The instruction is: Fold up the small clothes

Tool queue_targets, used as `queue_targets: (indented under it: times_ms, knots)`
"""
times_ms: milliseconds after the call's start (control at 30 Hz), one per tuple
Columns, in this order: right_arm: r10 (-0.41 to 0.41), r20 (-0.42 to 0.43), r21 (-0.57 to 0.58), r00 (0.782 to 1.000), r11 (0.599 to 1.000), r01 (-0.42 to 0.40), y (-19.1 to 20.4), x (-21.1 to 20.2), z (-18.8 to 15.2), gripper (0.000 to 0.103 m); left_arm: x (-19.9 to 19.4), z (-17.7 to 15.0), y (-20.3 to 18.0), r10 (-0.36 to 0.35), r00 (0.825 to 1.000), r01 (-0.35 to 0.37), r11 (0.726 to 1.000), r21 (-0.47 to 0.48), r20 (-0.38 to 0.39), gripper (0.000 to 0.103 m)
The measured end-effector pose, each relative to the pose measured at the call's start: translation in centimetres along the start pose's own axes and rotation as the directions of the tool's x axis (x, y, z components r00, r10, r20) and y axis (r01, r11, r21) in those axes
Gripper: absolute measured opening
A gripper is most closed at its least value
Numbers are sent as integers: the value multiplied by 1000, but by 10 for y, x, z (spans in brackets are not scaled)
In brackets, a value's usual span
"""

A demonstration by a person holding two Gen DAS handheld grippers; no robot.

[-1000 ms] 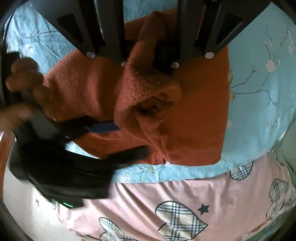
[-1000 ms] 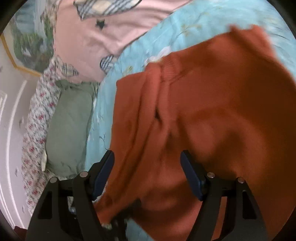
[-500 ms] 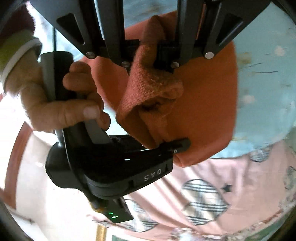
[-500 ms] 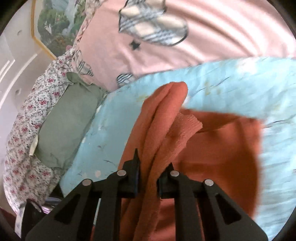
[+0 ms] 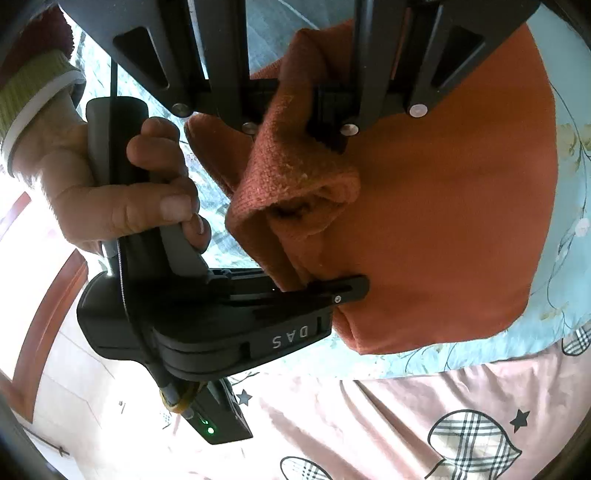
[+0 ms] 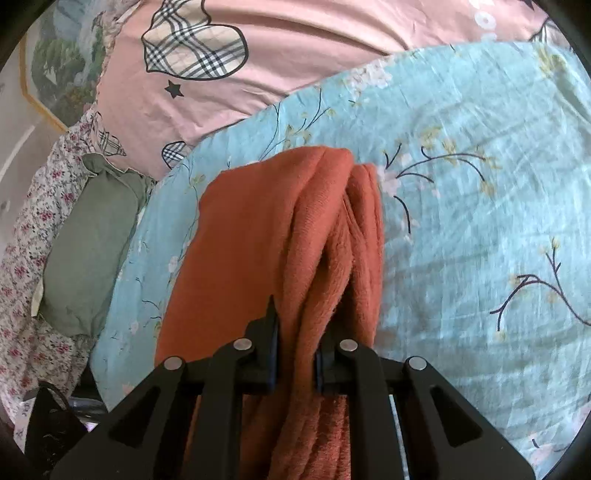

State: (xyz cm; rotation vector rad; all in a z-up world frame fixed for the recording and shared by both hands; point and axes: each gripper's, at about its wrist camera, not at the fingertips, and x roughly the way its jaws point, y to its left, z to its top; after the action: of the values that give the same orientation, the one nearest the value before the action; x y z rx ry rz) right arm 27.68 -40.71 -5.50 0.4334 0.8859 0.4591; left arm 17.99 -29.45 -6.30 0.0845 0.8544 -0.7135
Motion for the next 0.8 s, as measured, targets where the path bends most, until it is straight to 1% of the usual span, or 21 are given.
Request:
queue_targets:
  times_ms: [67,100,133,167,200,267,300,333,367,400,467,500,533,600,667,800]
  knots:
    - [-33,-7,-7,999,999,33,-1,2,-1,22,2,1,0,0,1000,0,1000,11,-11,12]
    - [-42,-2,-6,999,999,42,-1,-1,-3,24,-2,-4,-4,-6,1000,6,1000,11,-16,13]
    - [-49,7,-3,999,999,49,-2,-3,-4,26,-3,-4,-4,-20,1000,20,1000,7,-21,16]
    - [-62,22,-1,998,998,62,-3,-9,-6,29,-11,-9,-6,-47,998,47,999,2,-29,22]
    - [-79,37,2,996,997,79,-3,-15,-8,32,-14,-10,-3,-65,997,65,998,-2,-32,24]
    - [-111,72,12,991,994,111,-4,-30,-13,46,-31,-16,6,-98,995,97,995,-23,-33,34]
    - [-129,87,18,988,992,128,-4,-37,-16,51,-42,-19,12,-108,994,107,994,-34,-30,38]
    - [-144,100,26,984,989,143,-5,-44,-20,60,-51,-22,18,-111,994,110,993,-44,-24,45]
    - [-143,109,36,984,990,140,-6,-51,-25,66,-63,-25,25,-106,994,105,993,-55,-12,53]
    - [-129,112,45,985,991,124,-6,-55,-29,68,-74,-28,34,-89,996,89,994,-65,4,57]
    - [-72,106,70,992,995,65,-8,-61,-37,77,-93,-34,55,-53,998,55,994,-99,26,69]
    - [-45,98,81,994,996,37,-9,-61,-41,78,-100,-35,67,-41,999,45,991,-125,31,71]
    - [-36,91,85,995,996,28,-7,-61,-43,79,-103,-36,78,-32,999,36,989,-147,32,75]
    - [-34,75,77,997,997,28,-5,-56,-46,79,-106,-37,104,-8,1000,14,978,-207,28,75]
    - [-30,55,77,998,997,26,-4,-49,-46,79,-99,-34,129,-1,1000,2,963,-269,6,75]
    - [5,34,96,999,995,-8,-7,-35,-39,79,-80,-28,161,-73,997,64,929,-365,-10,75]
